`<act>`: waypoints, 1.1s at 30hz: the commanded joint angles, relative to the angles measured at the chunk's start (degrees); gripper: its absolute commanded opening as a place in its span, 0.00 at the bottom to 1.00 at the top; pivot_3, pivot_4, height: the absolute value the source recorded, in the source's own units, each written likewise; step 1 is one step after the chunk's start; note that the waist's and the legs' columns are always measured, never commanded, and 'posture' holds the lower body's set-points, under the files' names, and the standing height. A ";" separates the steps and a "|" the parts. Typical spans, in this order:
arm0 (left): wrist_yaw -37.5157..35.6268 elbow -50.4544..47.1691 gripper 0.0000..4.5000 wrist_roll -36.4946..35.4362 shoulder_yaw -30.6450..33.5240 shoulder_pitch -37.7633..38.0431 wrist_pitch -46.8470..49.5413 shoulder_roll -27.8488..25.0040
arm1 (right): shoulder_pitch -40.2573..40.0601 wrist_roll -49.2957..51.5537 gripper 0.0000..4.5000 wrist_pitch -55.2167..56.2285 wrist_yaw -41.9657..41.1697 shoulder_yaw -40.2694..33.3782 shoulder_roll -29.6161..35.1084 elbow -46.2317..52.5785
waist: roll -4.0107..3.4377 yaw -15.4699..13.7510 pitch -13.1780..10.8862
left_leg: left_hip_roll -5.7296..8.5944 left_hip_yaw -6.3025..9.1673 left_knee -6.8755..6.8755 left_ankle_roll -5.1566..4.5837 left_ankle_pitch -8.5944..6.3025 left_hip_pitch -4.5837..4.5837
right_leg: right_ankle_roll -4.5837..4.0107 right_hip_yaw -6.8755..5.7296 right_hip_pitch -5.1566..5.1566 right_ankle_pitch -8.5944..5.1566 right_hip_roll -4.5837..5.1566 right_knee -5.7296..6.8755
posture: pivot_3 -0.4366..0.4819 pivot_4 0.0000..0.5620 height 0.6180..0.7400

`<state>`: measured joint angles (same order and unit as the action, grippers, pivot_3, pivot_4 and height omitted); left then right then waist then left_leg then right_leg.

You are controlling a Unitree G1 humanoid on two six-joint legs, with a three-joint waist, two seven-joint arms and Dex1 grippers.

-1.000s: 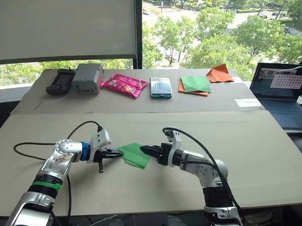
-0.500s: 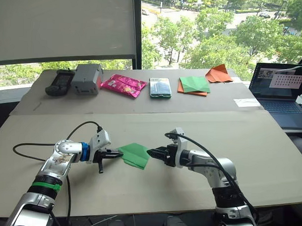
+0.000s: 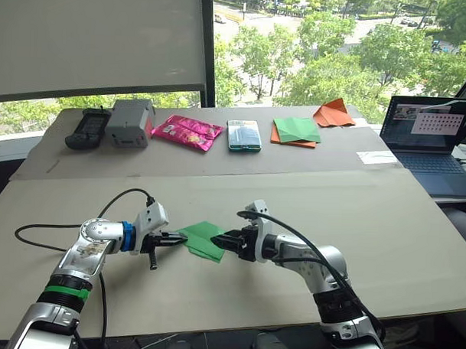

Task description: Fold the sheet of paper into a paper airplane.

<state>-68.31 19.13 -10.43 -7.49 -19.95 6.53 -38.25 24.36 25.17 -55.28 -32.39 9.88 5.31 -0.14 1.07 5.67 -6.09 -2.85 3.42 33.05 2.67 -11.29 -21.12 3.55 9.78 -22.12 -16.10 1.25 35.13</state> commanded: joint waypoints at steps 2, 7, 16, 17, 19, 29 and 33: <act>0.19 1.84 0.00 2.25 -1.86 1.86 2.17 -0.37 | 0.65 0.35 0.66 -0.19 -0.49 1.27 -0.47 -0.16 | 0.01 -0.02 0.00 | 0.00 0.00 0.00 0.00 0.00 0.00 | 0.00 0.00 -0.01 0.00 0.00 0.00 | 0.48 0.27 1.00; 0.18 2.24 0.00 2.38 -1.99 1.67 1.97 -0.24 | -0.10 2.00 0.66 -2.28 0.85 -1.12 -0.17 3.60 | 0.01 -0.03 0.00 | 0.00 0.00 0.00 0.00 0.00 0.00 | 0.00 0.00 -0.01 0.00 0.00 0.00 | 0.48 0.27 1.00; -0.31 -0.24 0.00 0.85 -1.15 2.81 1.84 -0.07 | -4.26 7.95 0.66 -11.37 4.83 -6.94 1.17 14.73 | 0.02 -0.11 -0.05 | 0.00 0.00 -0.02 0.00 0.00 -0.05 | -0.04 0.00 -0.05 -0.02 0.01 -0.04 | 0.48 0.27 1.00; -0.45 -1.14 0.00 0.29 -0.80 3.23 2.37 -0.15 | -4.38 8.00 0.66 -11.53 5.09 -6.97 1.07 14.81 | 0.02 -0.06 -0.05 | -0.01 0.00 -0.05 0.00 0.00 -0.04 | -0.06 0.00 -0.05 -0.03 0.01 -0.04 | 0.48 0.27 1.00; -0.57 -2.36 0.00 -0.30 -0.33 3.80 3.04 -0.24 | -4.38 7.95 0.66 -11.44 5.60 -6.81 0.92 14.56 | 0.02 -0.04 -0.09 | -0.01 0.00 -0.08 0.00 0.00 -0.04 | -0.08 0.00 -0.08 -0.05 0.01 -0.05 | 0.48 0.27 1.00; -0.42 -8.05 0.00 -2.38 1.97 5.54 6.85 -2.00 | -3.79 7.23 0.66 -8.81 6.29 -6.30 0.23 10.98 | 0.16 -0.12 -0.24 | -0.01 0.00 -0.08 0.01 0.00 -0.09 | -0.08 0.00 -0.10 -0.05 0.02 -0.10 | 0.48 0.27 1.00; 0.32 -8.81 0.00 -2.45 2.14 5.74 7.45 -2.30 | -2.78 7.51 0.66 -7.74 6.43 -7.40 -0.61 8.96 | 0.13 -0.06 -0.28 | -0.01 0.00 -0.09 0.01 0.00 -0.09 | -0.09 0.00 -0.11 -0.05 0.02 -0.10 | 0.48 0.27 1.00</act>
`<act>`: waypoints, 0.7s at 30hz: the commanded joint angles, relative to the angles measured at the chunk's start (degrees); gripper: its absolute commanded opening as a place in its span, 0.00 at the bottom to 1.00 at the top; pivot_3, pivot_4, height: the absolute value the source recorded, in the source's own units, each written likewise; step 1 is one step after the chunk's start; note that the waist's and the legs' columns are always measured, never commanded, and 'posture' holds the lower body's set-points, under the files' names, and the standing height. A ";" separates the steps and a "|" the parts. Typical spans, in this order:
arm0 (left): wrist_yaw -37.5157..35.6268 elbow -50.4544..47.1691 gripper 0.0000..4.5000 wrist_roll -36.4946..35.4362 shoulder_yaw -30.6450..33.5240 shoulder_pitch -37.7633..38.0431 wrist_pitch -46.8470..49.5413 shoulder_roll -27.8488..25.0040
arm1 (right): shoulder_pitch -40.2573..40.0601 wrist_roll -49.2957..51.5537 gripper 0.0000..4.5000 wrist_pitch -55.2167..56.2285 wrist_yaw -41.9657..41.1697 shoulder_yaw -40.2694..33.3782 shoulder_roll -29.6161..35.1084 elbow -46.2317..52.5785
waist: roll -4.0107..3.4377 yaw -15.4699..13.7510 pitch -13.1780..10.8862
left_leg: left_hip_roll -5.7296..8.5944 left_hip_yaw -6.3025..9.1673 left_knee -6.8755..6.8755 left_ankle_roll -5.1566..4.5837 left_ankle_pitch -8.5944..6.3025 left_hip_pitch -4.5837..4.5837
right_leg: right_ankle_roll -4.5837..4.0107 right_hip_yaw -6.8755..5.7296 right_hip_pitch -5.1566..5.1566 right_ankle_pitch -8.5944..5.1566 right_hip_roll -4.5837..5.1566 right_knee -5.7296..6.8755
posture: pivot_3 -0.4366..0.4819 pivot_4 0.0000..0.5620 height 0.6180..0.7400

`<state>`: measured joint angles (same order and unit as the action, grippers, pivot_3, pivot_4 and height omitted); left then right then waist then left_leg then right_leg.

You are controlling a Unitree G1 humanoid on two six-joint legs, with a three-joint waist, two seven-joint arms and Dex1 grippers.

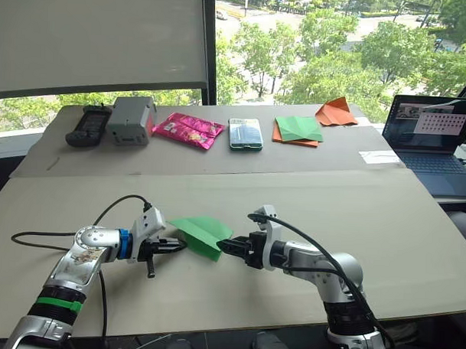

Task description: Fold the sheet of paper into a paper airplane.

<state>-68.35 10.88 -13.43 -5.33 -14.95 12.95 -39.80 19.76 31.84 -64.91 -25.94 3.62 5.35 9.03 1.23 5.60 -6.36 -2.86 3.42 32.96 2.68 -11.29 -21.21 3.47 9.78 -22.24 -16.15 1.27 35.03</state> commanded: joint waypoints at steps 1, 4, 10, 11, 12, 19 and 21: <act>0.40 -0.70 0.00 0.58 -0.11 0.83 1.05 -0.84 | 2.00 0.80 0.66 2.22 -0.06 -1.11 -0.69 -0.57 | -0.04 0.01 -0.04 | 0.00 0.00 -0.01 0.00 0.00 0.00 | 0.00 0.00 0.00 0.00 0.00 0.00 | 0.48 0.27 1.00; 0.31 -1.06 0.00 0.53 -0.37 0.94 1.18 -0.92 | 2.63 0.90 0.66 2.91 0.21 -1.31 -1.36 -1.73 | -0.05 0.01 -0.06 | 0.00 0.00 -0.02 0.00 0.00 0.00 | 0.00 0.00 -0.01 0.00 0.00 0.00 | 0.48 0.27 1.00; -1.01 -4.98 0.00 -1.68 1.42 1.01 3.88 -2.97 | 2.57 0.60 0.66 3.48 0.40 -1.01 -1.37 -2.16 | -0.02 0.04 -0.18 | 0.00 0.00 -0.02 0.00 0.00 -0.04 | 0.00 0.00 -0.02 0.00 0.00 0.00 | 0.48 0.27 1.00; -1.33 -6.44 0.00 -2.93 2.45 1.17 5.05 -3.61 | 2.51 0.61 0.66 3.48 0.45 -1.06 -1.36 -2.09 | 0.00 0.05 -0.21 | 0.00 0.00 -0.02 0.00 0.00 -0.05 | 0.00 0.00 -0.02 0.00 0.00 0.00 | 0.48 0.27 1.00; -1.62 -8.41 0.00 -5.64 4.33 1.03 7.71 -4.15 | 2.49 0.60 0.66 3.49 0.49 -1.10 -1.32 -2.03 | -0.01 0.06 -0.26 | -0.01 0.00 -0.02 0.00 0.00 -0.06 | 0.00 0.00 -0.03 0.00 0.00 0.00 | 0.48 0.27 1.00; 1.32 -7.96 0.00 -9.92 7.18 -3.20 12.68 -1.81 | 2.68 0.40 0.66 4.27 0.71 -0.97 -1.38 -2.50 | 0.05 -0.13 -0.51 | -0.02 0.00 -0.02 0.00 0.00 -0.10 | 0.03 -0.02 -0.04 0.02 0.00 -0.04 | 0.48 0.27 1.00; 1.90 -7.79 0.00 -10.46 6.50 -3.97 13.65 -0.13 | 2.93 0.49 0.66 4.49 0.78 -1.14 -1.49 -2.84 | 0.05 -0.06 -0.51 | 0.01 -0.01 -0.01 0.00 0.00 -0.09 | 0.04 -0.02 -0.02 0.02 0.02 -0.05 | 0.48 0.27 1.00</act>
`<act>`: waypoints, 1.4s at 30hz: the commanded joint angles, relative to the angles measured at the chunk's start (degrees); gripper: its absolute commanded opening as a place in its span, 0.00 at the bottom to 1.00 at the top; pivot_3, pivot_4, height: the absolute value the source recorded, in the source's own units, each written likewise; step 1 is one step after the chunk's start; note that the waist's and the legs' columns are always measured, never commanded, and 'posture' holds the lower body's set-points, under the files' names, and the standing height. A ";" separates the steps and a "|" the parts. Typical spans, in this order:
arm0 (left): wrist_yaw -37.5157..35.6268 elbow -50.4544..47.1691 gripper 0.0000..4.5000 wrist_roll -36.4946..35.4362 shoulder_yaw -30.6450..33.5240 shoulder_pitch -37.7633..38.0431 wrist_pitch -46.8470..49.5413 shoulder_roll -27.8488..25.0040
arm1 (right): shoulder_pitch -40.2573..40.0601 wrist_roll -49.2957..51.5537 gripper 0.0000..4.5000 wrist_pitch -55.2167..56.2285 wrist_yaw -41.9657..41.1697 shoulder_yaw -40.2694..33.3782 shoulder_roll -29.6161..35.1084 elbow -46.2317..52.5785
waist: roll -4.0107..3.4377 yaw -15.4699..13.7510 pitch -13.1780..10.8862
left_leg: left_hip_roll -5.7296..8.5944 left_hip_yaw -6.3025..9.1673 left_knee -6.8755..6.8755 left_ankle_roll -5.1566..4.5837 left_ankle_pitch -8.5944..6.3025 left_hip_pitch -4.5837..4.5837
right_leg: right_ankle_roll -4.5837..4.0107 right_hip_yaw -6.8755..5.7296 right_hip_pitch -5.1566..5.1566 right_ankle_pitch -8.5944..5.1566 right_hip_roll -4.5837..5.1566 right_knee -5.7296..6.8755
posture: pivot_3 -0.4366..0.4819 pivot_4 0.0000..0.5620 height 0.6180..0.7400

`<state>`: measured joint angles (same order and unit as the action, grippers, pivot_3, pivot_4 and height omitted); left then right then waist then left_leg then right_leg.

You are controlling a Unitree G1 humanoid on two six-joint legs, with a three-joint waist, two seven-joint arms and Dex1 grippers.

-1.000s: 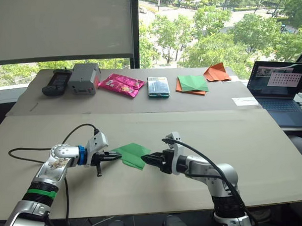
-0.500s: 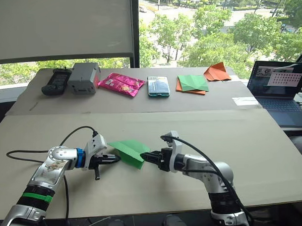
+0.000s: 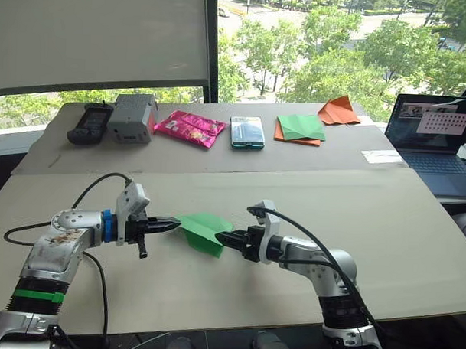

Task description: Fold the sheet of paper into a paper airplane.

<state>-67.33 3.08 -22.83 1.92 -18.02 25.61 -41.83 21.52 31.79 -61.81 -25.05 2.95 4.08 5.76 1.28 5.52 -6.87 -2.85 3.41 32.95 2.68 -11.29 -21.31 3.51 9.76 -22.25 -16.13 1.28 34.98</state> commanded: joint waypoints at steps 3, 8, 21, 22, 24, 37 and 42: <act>2.92 4.24 0.00 3.87 -3.40 -1.72 -3.09 3.39 | 1.32 0.40 0.66 1.66 -0.03 -0.43 -0.14 0.29 | 0.01 0.05 0.00 | 0.00 0.00 0.00 -0.01 0.00 -0.02 | 0.14 0.00 0.04 0.08 -0.02 0.04 | 0.48 0.27 1.00; 3.57 8.05 0.00 7.77 -6.04 -1.88 -7.29 3.82 | 1.28 0.74 0.66 1.43 0.21 -0.86 -0.12 0.69 | 0.00 0.07 0.00 | 0.00 0.02 -0.01 -0.01 0.00 -0.08 | 0.21 0.00 0.04 0.15 -0.03 0.05 | 0.48 0.27 1.00; 2.23 5.70 0.00 6.70 -5.04 -0.29 -6.84 2.36 | 3.29 -0.15 0.66 4.28 0.47 -0.71 -2.51 -3.65 | 0.00 0.08 0.00 | 0.00 0.01 -0.01 -0.01 0.00 -0.08 | 0.15 0.00 0.04 0.11 -0.02 0.06 | 0.48 0.27 1.00; 2.27 5.34 0.00 6.54 -4.94 -0.16 -6.65 2.25 | 3.54 -0.19 0.66 4.68 0.45 -0.91 -2.58 -4.36 | 0.00 0.09 0.00 | 0.00 0.01 -0.01 -0.01 0.00 -0.09 | 0.16 0.00 0.04 0.12 -0.02 0.06 | 0.48 0.27 1.00; 2.54 4.82 0.00 6.30 -4.74 -0.04 -6.31 2.16 | 3.78 -0.29 0.66 5.19 0.38 -1.25 -2.32 -5.17 | 0.00 0.02 0.00 | -0.01 0.02 -0.01 -0.01 0.00 -0.08 | 0.16 0.00 0.04 0.12 -0.02 0.05 | 0.48 0.27 1.00; 2.41 3.35 0.00 6.13 -4.09 0.52 -5.64 1.71 | 3.02 1.04 0.66 3.97 0.01 -1.85 1.10 -2.31 | 0.00 0.05 0.00 | 0.00 0.01 0.00 -0.01 0.00 -0.08 | 0.14 0.00 0.05 0.11 -0.02 0.04 | 0.48 0.27 1.00; 2.49 3.46 0.00 6.31 -4.03 0.82 -5.75 1.45 | 2.10 0.58 0.66 4.59 0.32 -1.37 0.44 -2.89 | 0.00 0.07 0.00 | -0.01 0.01 -0.01 -0.01 0.00 -0.08 | 0.15 0.00 0.06 0.11 -0.02 0.05 | 0.48 0.27 1.00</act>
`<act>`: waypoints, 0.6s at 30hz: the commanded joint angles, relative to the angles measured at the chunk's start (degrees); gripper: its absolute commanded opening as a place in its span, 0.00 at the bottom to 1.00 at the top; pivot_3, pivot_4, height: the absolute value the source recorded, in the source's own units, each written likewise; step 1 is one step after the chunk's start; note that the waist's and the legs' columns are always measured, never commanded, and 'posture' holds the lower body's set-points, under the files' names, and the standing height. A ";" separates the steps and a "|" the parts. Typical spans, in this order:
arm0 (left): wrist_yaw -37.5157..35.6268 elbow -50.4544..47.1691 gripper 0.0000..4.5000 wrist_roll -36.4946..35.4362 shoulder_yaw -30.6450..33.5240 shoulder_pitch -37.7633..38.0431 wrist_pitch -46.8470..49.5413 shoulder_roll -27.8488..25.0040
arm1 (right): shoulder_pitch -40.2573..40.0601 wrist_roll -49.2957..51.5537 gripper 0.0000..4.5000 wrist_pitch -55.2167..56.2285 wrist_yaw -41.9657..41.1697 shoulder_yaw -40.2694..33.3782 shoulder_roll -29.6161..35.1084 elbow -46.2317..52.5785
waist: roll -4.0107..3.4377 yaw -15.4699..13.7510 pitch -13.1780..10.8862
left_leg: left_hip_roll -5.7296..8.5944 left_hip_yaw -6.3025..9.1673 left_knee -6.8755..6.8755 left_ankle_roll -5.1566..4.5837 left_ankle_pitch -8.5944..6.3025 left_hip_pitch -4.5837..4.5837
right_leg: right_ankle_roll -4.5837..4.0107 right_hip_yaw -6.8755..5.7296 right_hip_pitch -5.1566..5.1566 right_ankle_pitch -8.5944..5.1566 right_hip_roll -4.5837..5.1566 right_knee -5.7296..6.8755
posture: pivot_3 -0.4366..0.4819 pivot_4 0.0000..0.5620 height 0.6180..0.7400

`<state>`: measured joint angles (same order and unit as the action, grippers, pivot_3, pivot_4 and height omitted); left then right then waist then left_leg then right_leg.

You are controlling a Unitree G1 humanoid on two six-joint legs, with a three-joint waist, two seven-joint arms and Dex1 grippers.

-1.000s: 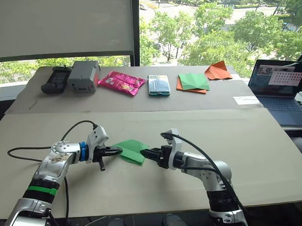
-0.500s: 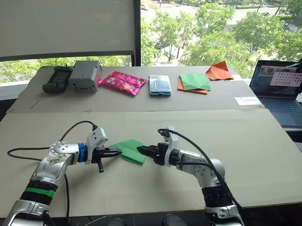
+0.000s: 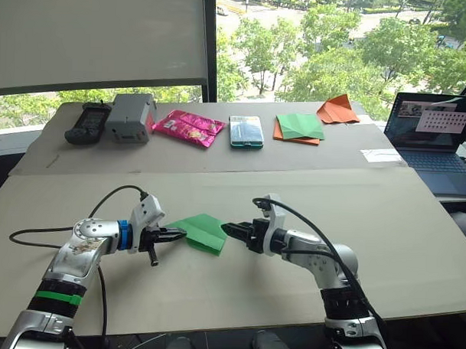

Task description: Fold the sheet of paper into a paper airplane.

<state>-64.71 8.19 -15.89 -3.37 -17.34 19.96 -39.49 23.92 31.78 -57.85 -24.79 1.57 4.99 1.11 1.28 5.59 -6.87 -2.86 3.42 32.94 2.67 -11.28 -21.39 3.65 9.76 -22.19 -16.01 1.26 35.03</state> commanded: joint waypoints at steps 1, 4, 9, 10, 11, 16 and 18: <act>-0.09 -1.64 0.00 -0.59 1.27 0.24 -0.09 -0.97 | -0.50 0.75 0.66 0.47 0.24 -0.39 -0.46 1.88 | 0.00 0.00 0.00 | 0.00 0.00 0.00 0.00 0.00 0.00 | 0.00 0.00 0.00 0.00 0.00 0.00 | 0.48 0.27 1.00; -0.12 -1.45 0.00 -0.15 1.00 0.50 -0.37 -1.33 | -0.89 1.10 0.66 -0.05 0.36 -0.83 -0.27 2.56 | 0.00 -0.01 0.00 | 0.00 0.00 0.00 0.00 0.00 0.01 | -0.01 0.00 -0.01 -0.01 0.00 0.00 | 0.48 0.27 1.00; -0.45 -1.74 0.00 0.02 0.48 1.27 -0.67 -1.81 | -1.53 1.33 0.66 -0.65 0.68 -0.26 -0.84 3.64 | 0.00 -0.02 0.00 | 0.00 0.00 0.00 0.00 0.00 0.02 | -0.10 0.00 -0.04 -0.06 0.00 -0.02 | 0.48 0.27 1.00; -0.37 -1.69 0.00 0.09 0.50 1.33 -0.69 -1.82 | -1.66 1.38 0.66 -0.76 0.73 -0.11 -1.01 3.83 | 0.00 -0.01 0.00 | 0.00 0.00 0.00 0.00 0.00 0.02 | -0.10 0.00 -0.03 -0.06 0.00 -0.01 | 0.48 0.27 1.00; -0.31 -1.60 0.00 0.19 0.47 1.34 -0.77 -1.83 | -1.74 1.44 0.66 -0.77 0.75 -0.07 -1.16 3.88 | 0.00 -0.02 0.00 | 0.00 0.00 0.00 0.00 0.00 0.02 | -0.10 0.00 -0.03 -0.05 0.00 -0.01 | 0.48 0.27 1.00; -0.20 -1.28 0.00 0.24 0.52 1.17 -0.90 -1.85 | -1.49 1.54 0.66 -0.14 0.94 -0.19 -1.75 3.29 | 0.00 -0.02 0.00 | -0.01 0.00 0.00 0.00 0.00 0.04 | -0.12 0.00 -0.04 -0.07 0.01 -0.01 | 0.48 0.27 1.00; -0.13 -1.11 0.00 0.30 0.55 1.08 -0.97 -1.85 | -1.12 1.68 0.66 0.22 0.94 -0.30 -2.23 3.04 | 0.00 -0.01 0.00 | -0.01 0.00 0.00 0.00 0.00 0.03 | -0.11 0.00 -0.04 -0.06 0.00 -0.01 | 0.48 0.27 1.00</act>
<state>-64.76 8.19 -15.80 -3.48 -15.63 19.82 -40.56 21.99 32.31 -58.00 -23.60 1.44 3.45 3.09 1.28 5.58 -6.88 -2.86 3.42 32.94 2.67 -11.28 -21.36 3.54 9.76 -22.23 -16.08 1.27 35.02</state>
